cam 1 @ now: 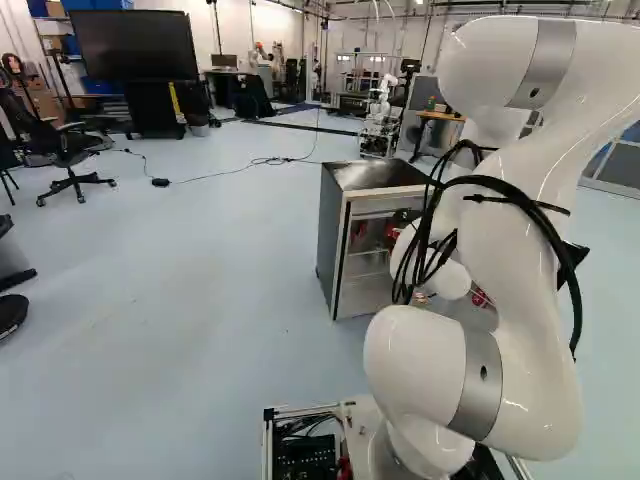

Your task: Grab a drink from the fridge

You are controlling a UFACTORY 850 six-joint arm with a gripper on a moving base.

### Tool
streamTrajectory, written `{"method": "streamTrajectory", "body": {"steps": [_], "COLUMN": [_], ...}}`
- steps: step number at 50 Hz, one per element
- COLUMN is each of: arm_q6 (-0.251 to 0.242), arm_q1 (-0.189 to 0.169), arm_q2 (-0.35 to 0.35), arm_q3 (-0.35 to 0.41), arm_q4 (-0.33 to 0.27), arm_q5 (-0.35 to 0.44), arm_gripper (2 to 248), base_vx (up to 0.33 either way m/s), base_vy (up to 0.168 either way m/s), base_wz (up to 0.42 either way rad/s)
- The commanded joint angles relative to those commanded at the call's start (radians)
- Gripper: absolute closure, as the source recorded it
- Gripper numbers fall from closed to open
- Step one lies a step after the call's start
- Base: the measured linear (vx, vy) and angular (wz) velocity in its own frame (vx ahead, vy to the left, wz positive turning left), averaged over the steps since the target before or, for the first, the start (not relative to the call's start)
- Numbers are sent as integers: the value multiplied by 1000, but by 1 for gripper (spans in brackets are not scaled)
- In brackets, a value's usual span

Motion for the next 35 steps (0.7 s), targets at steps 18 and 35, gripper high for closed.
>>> {"method": "streamTrajectory", "body": {"steps": [18, 35], "arm_q6": [0, 0], "arm_q1": [-2, -2], "arm_q2": [102, 165], "arm_q3": [76, 97], "arm_q4": [0, 0], "arm_q5": [16, 16], "arm_gripper": [155, 155], "base_vx": [0, 0], "base_vy": [0, 0], "base_wz": [0, 0]}}
